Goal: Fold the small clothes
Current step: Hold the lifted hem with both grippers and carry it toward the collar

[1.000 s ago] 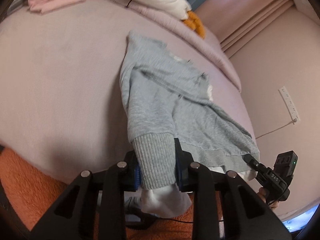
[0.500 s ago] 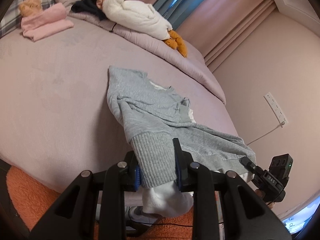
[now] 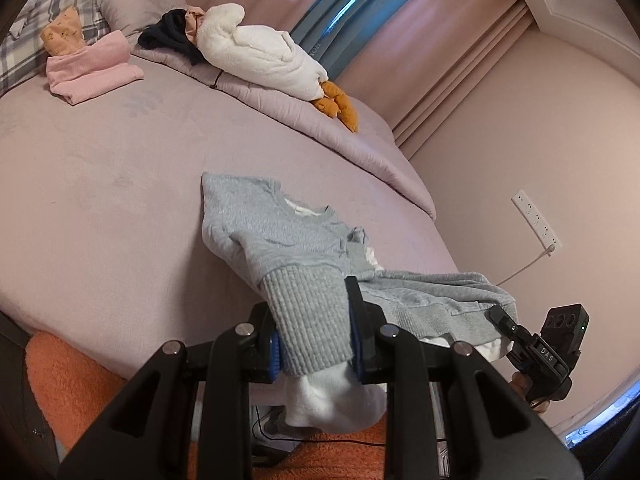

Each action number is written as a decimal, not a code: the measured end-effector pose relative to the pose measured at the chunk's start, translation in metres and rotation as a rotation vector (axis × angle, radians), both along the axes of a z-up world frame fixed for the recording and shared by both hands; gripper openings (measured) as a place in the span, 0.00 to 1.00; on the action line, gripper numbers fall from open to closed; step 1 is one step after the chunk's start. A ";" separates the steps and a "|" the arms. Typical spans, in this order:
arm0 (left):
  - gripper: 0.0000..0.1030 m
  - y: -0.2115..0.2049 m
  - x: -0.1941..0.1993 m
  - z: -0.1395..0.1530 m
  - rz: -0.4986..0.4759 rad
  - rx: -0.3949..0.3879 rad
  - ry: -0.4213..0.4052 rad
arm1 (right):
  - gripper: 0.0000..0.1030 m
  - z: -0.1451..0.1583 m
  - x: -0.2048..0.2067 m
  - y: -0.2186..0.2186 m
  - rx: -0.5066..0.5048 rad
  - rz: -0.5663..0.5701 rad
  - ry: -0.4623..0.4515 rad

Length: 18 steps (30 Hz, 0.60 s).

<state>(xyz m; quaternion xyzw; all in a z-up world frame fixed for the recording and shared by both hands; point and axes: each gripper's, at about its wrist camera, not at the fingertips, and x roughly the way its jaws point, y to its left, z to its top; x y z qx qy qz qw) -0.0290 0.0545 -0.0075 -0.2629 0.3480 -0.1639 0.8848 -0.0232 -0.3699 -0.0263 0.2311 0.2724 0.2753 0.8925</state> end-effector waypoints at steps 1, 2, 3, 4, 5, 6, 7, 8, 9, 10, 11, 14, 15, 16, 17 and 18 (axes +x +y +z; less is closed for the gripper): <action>0.24 0.000 -0.001 0.001 -0.001 -0.003 0.002 | 0.20 0.000 -0.001 -0.001 0.006 0.003 0.001; 0.24 0.001 -0.002 0.002 -0.001 -0.004 0.005 | 0.20 0.001 -0.001 -0.001 0.009 0.005 0.001; 0.24 0.002 -0.002 0.002 0.002 -0.007 0.008 | 0.20 0.002 -0.001 -0.001 0.010 0.008 0.000; 0.24 0.003 -0.003 0.003 0.002 -0.007 0.009 | 0.20 0.004 0.000 -0.001 0.002 0.011 -0.005; 0.24 0.003 -0.003 0.003 0.002 -0.006 0.010 | 0.20 0.005 0.002 -0.001 -0.005 0.010 -0.008; 0.24 0.003 -0.002 0.003 0.003 -0.005 0.013 | 0.20 0.005 0.007 -0.001 -0.010 0.005 -0.005; 0.24 0.004 0.002 0.001 0.005 -0.007 0.017 | 0.20 0.004 0.010 -0.001 -0.010 0.002 0.002; 0.24 0.004 0.005 0.000 0.008 -0.009 0.025 | 0.20 0.003 0.014 -0.002 -0.007 0.000 0.016; 0.24 0.004 0.009 -0.001 0.011 -0.012 0.034 | 0.20 0.001 0.019 -0.002 -0.002 0.001 0.031; 0.24 0.003 0.013 -0.002 0.012 -0.011 0.040 | 0.20 -0.001 0.024 -0.001 0.001 0.000 0.046; 0.24 0.002 0.018 -0.002 0.014 -0.004 0.044 | 0.20 -0.002 0.028 -0.001 -0.001 -0.005 0.056; 0.25 -0.001 0.026 -0.003 0.013 0.012 0.055 | 0.20 -0.004 0.035 0.000 -0.001 -0.011 0.075; 0.25 -0.001 0.029 -0.003 0.011 0.014 0.060 | 0.20 -0.004 0.038 0.000 0.003 -0.011 0.081; 0.25 -0.001 0.034 -0.004 0.012 0.016 0.067 | 0.20 -0.004 0.041 0.000 0.004 -0.014 0.089; 0.25 0.000 0.038 -0.004 0.011 0.015 0.074 | 0.20 -0.004 0.044 0.000 0.003 -0.016 0.093; 0.25 0.000 0.040 -0.005 0.009 0.015 0.078 | 0.20 -0.004 0.047 0.001 0.002 -0.019 0.100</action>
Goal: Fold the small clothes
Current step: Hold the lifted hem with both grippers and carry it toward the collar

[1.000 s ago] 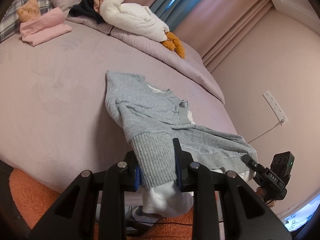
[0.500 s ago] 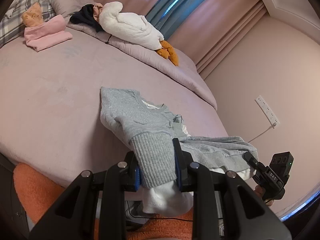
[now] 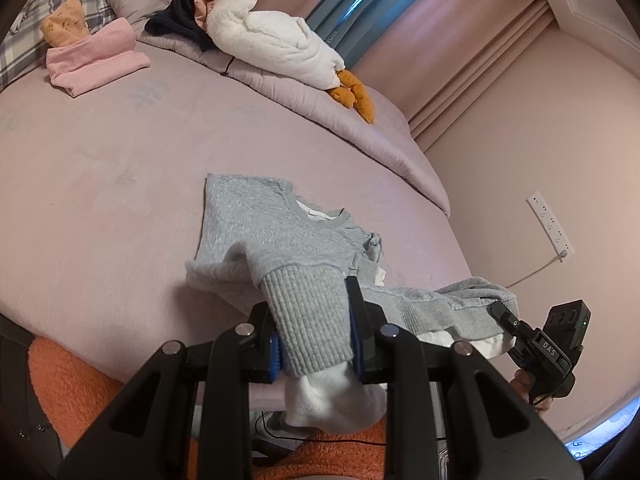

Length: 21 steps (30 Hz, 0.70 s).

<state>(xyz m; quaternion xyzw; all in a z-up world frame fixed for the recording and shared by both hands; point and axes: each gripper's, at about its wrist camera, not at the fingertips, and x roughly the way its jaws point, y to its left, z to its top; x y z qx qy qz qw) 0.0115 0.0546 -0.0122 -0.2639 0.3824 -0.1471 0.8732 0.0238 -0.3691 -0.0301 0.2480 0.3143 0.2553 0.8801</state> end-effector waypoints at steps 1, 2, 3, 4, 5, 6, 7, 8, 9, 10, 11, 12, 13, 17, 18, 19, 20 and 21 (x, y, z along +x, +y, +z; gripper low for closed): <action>0.25 0.000 0.003 0.000 0.000 0.001 0.005 | 0.20 -0.001 0.001 0.000 0.000 -0.002 0.007; 0.25 0.000 0.005 0.000 0.002 0.004 0.008 | 0.20 -0.001 0.004 0.001 0.000 -0.001 0.015; 0.25 -0.001 0.008 0.000 0.001 0.008 0.010 | 0.20 -0.001 0.005 0.001 0.001 -0.002 0.022; 0.25 -0.001 0.009 0.001 -0.001 0.013 0.010 | 0.20 -0.001 0.008 0.002 -0.002 -0.003 0.032; 0.25 0.000 0.012 0.002 -0.003 0.015 0.008 | 0.20 -0.001 0.010 0.003 -0.008 -0.002 0.035; 0.25 0.000 0.014 0.002 -0.003 0.016 0.010 | 0.20 -0.001 0.011 0.003 -0.013 -0.004 0.037; 0.25 0.002 0.015 0.002 -0.002 0.013 0.012 | 0.20 0.000 0.013 0.004 -0.020 -0.007 0.040; 0.25 0.003 0.017 0.002 -0.001 0.010 0.015 | 0.20 0.001 0.015 0.005 -0.026 -0.008 0.040; 0.25 0.003 0.020 0.001 -0.001 0.010 0.020 | 0.20 0.001 0.017 0.006 -0.028 -0.011 0.044; 0.25 0.004 0.022 0.001 -0.002 0.010 0.023 | 0.20 0.001 0.019 0.006 -0.027 -0.012 0.048; 0.25 0.003 0.023 0.001 -0.005 0.013 0.024 | 0.20 0.000 0.021 0.006 -0.025 -0.014 0.051; 0.25 0.003 0.025 0.000 -0.005 0.017 0.026 | 0.20 -0.001 0.024 0.007 -0.023 -0.018 0.058; 0.25 0.003 0.026 0.000 -0.005 0.018 0.026 | 0.20 -0.001 0.025 0.008 -0.023 -0.019 0.062; 0.25 0.006 0.033 -0.003 -0.002 0.012 0.037 | 0.20 -0.006 0.032 0.011 -0.024 -0.018 0.091; 0.25 0.007 0.036 -0.004 0.002 0.011 0.043 | 0.20 -0.007 0.034 0.011 -0.025 -0.022 0.098; 0.25 0.007 0.038 -0.006 0.003 0.008 0.047 | 0.20 -0.007 0.036 0.012 -0.027 -0.024 0.106; 0.25 0.008 0.041 -0.007 0.003 0.006 0.052 | 0.20 -0.008 0.038 0.012 -0.028 -0.024 0.110; 0.25 0.007 0.043 -0.008 0.003 0.006 0.056 | 0.20 -0.009 0.040 0.012 -0.029 -0.026 0.115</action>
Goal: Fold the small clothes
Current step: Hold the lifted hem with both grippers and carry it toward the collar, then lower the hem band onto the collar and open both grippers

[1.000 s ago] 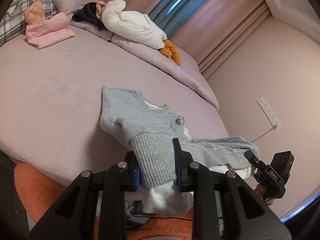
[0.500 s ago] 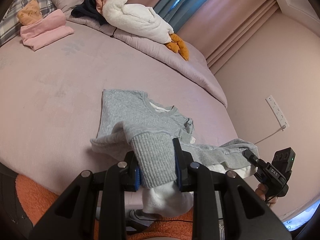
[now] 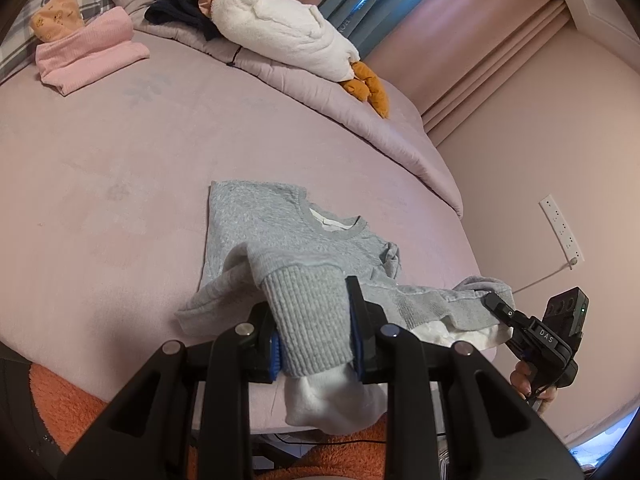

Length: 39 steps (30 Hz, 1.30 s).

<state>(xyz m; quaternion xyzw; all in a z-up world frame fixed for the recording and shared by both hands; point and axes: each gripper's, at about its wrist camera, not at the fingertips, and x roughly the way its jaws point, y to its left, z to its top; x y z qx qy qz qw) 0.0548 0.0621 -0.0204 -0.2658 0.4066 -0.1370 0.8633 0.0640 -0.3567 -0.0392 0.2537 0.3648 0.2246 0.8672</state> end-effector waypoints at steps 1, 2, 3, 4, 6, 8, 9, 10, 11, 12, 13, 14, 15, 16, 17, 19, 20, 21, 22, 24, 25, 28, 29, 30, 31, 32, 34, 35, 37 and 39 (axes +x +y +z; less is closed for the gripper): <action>0.25 0.000 0.003 -0.001 0.000 0.001 0.004 | 0.20 -0.001 0.002 0.000 0.000 -0.002 0.006; 0.25 0.000 0.005 -0.003 -0.002 0.001 0.008 | 0.20 -0.002 0.004 0.001 0.000 -0.005 0.011; 0.25 0.000 0.008 -0.003 -0.001 0.001 0.012 | 0.20 -0.003 0.006 0.002 -0.001 -0.008 0.015; 0.25 0.000 0.011 -0.004 -0.001 0.001 0.015 | 0.20 -0.003 0.009 0.003 -0.003 -0.011 0.020; 0.25 -0.001 0.015 -0.005 -0.001 0.004 0.022 | 0.20 -0.005 0.011 0.005 -0.010 -0.014 0.028; 0.25 -0.002 0.019 -0.007 -0.002 0.010 0.028 | 0.20 -0.006 0.013 0.007 -0.022 -0.018 0.032; 0.25 -0.002 0.020 -0.007 -0.003 0.012 0.031 | 0.20 -0.006 0.014 0.006 -0.023 -0.020 0.034; 0.25 -0.003 0.022 -0.008 -0.005 0.016 0.033 | 0.20 -0.007 0.016 0.006 -0.022 -0.022 0.038; 0.25 -0.003 0.023 -0.008 -0.005 0.019 0.035 | 0.20 -0.007 0.016 0.006 -0.019 -0.022 0.042; 0.25 -0.004 0.025 -0.009 -0.005 0.022 0.036 | 0.20 -0.008 0.018 0.005 -0.018 -0.024 0.045; 0.25 -0.004 0.026 -0.010 -0.006 0.024 0.039 | 0.20 -0.009 0.021 0.004 -0.017 -0.027 0.050; 0.25 -0.005 0.028 -0.011 -0.007 0.024 0.043 | 0.20 -0.010 0.022 0.003 -0.017 -0.030 0.054; 0.25 -0.005 0.029 -0.012 -0.007 0.023 0.046 | 0.20 -0.011 0.024 0.003 -0.017 -0.031 0.059; 0.25 -0.005 0.031 -0.013 -0.008 0.022 0.050 | 0.20 -0.012 0.026 0.004 -0.018 -0.032 0.064; 0.25 -0.005 0.033 -0.014 -0.008 0.022 0.053 | 0.20 -0.013 0.027 0.004 -0.021 -0.032 0.068; 0.25 -0.005 0.038 -0.017 -0.007 0.022 0.061 | 0.20 -0.015 0.031 0.004 -0.028 -0.034 0.075; 0.25 -0.005 0.040 -0.018 -0.007 0.023 0.066 | 0.20 -0.016 0.033 0.004 -0.031 -0.035 0.080; 0.25 -0.005 0.044 -0.020 -0.006 0.024 0.071 | 0.20 -0.018 0.036 0.005 -0.033 -0.037 0.086; 0.25 -0.006 0.047 -0.022 -0.005 0.027 0.078 | 0.20 -0.020 0.039 0.005 -0.034 -0.038 0.091; 0.25 -0.008 0.056 -0.026 -0.008 0.038 0.088 | 0.20 -0.026 0.044 0.005 -0.029 -0.040 0.104; 0.25 -0.010 0.062 -0.029 -0.008 0.044 0.095 | 0.20 -0.029 0.047 0.004 -0.028 -0.047 0.114; 0.26 -0.012 0.076 -0.037 -0.009 0.051 0.118 | 0.20 -0.039 0.057 0.005 -0.040 -0.065 0.140; 0.26 -0.013 0.080 -0.040 -0.009 0.054 0.129 | 0.20 -0.042 0.060 0.005 -0.039 -0.069 0.152; 0.26 -0.013 0.085 -0.043 -0.008 0.057 0.138 | 0.20 -0.044 0.063 0.005 -0.038 -0.069 0.159; 0.26 -0.014 0.090 -0.046 -0.007 0.059 0.145 | 0.20 -0.046 0.067 0.005 -0.037 -0.070 0.168; 0.26 -0.014 0.094 -0.049 -0.003 0.062 0.153 | 0.20 -0.048 0.069 0.004 -0.037 -0.071 0.175; 0.26 -0.014 0.102 -0.053 0.000 0.067 0.163 | 0.20 -0.052 0.075 0.004 -0.039 -0.071 0.186; 0.26 -0.013 0.105 -0.055 0.003 0.071 0.168 | 0.20 -0.053 0.078 0.004 -0.041 -0.071 0.192; 0.26 -0.013 0.112 -0.059 0.008 0.080 0.174 | 0.20 -0.058 0.084 0.004 -0.050 -0.072 0.203; 0.26 -0.013 0.120 -0.065 0.016 0.094 0.185 | 0.20 -0.063 0.090 0.004 -0.054 -0.075 0.220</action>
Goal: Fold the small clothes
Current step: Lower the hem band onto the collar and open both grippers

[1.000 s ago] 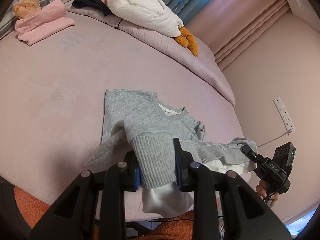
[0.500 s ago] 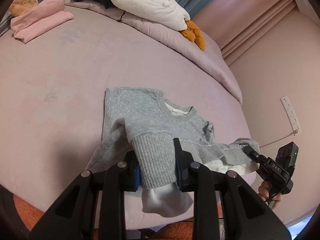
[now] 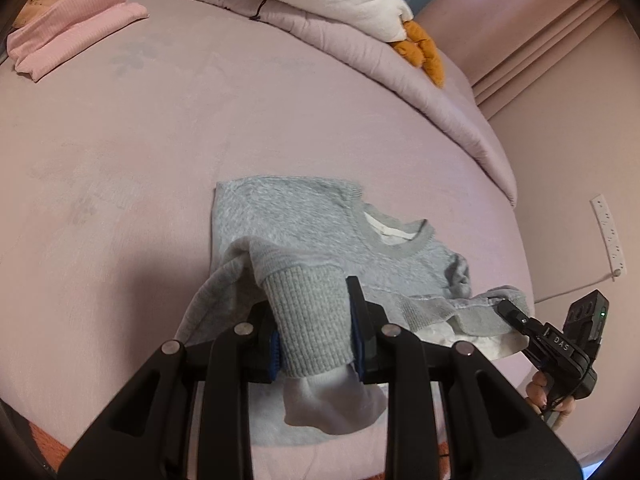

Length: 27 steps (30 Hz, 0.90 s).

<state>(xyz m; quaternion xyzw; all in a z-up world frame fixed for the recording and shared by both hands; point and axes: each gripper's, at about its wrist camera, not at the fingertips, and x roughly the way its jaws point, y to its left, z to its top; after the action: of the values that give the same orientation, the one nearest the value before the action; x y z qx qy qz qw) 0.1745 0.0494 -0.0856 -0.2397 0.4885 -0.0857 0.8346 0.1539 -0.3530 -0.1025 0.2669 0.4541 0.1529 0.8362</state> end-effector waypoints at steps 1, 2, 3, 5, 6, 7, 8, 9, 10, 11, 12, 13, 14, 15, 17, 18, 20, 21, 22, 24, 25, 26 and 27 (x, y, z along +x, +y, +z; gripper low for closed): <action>0.26 0.000 0.005 -0.004 0.003 0.009 0.006 | 0.20 -0.004 0.003 0.000 -0.001 -0.003 0.010; 0.26 0.000 0.008 -0.007 0.007 0.014 0.013 | 0.20 -0.007 0.007 -0.001 0.000 -0.007 0.021; 0.27 0.000 0.012 -0.011 0.012 0.015 0.016 | 0.20 -0.012 0.011 -0.001 0.002 -0.013 0.033; 0.27 0.000 0.021 -0.020 0.021 0.027 0.017 | 0.20 -0.020 0.018 -0.001 -0.005 -0.023 0.052; 0.27 0.000 0.024 -0.023 0.024 0.038 0.022 | 0.20 -0.022 0.020 -0.001 -0.012 -0.029 0.060; 0.27 -0.001 0.029 -0.029 0.026 0.051 0.035 | 0.20 -0.027 0.024 -0.001 -0.017 -0.034 0.070; 0.27 -0.001 0.033 -0.035 0.026 0.059 0.045 | 0.20 -0.030 0.027 0.000 -0.020 -0.037 0.081; 0.28 0.000 0.035 -0.039 0.026 0.065 0.052 | 0.20 -0.034 0.031 0.000 -0.024 -0.040 0.092; 0.28 0.000 0.038 -0.042 0.028 0.070 0.061 | 0.20 -0.035 0.033 0.001 -0.029 -0.042 0.097; 0.28 0.001 0.041 -0.047 0.030 0.071 0.069 | 0.20 -0.037 0.035 0.001 -0.032 -0.043 0.100; 0.29 0.003 0.043 -0.050 0.032 0.069 0.073 | 0.20 -0.038 0.036 0.000 -0.033 -0.043 0.103; 0.29 0.005 0.044 -0.053 0.037 0.066 0.081 | 0.20 -0.039 0.037 0.000 -0.032 -0.045 0.107; 0.30 0.006 0.046 -0.057 0.041 0.062 0.090 | 0.20 -0.040 0.038 -0.001 -0.032 -0.047 0.111; 0.31 0.008 0.047 -0.060 0.042 0.059 0.096 | 0.20 -0.042 0.038 -0.001 -0.033 -0.051 0.114; 0.31 0.009 0.048 -0.063 0.047 0.060 0.108 | 0.20 -0.044 0.038 -0.002 -0.028 -0.054 0.120; 0.31 0.010 0.048 -0.064 0.049 0.059 0.107 | 0.20 -0.045 0.037 -0.002 -0.027 -0.055 0.118; 0.31 0.010 0.048 -0.065 0.051 0.056 0.106 | 0.20 -0.045 0.038 -0.003 -0.025 -0.056 0.114; 0.31 0.009 0.048 -0.064 0.049 0.052 0.107 | 0.20 -0.044 0.037 -0.004 -0.017 -0.059 0.112; 0.31 0.010 0.048 -0.064 0.049 0.048 0.108 | 0.20 -0.044 0.038 -0.005 -0.013 -0.059 0.110; 0.34 0.010 0.046 -0.061 0.046 0.043 0.104 | 0.21 -0.041 0.035 -0.006 -0.017 -0.054 0.100; 0.37 0.010 0.044 -0.058 0.040 0.038 0.099 | 0.25 -0.039 0.033 -0.007 -0.015 -0.052 0.094; 0.43 0.008 0.043 -0.056 0.036 0.033 0.092 | 0.29 -0.036 0.030 -0.008 -0.016 -0.052 0.090; 0.49 0.008 0.039 -0.052 0.032 0.030 0.081 | 0.30 -0.033 0.027 -0.009 -0.023 -0.052 0.086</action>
<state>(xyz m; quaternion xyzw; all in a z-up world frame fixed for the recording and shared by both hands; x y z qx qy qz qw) 0.2135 0.0579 -0.1380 -0.2383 0.5191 -0.0554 0.8189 0.1807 -0.3620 -0.1354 0.2752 0.4841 0.1142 0.8227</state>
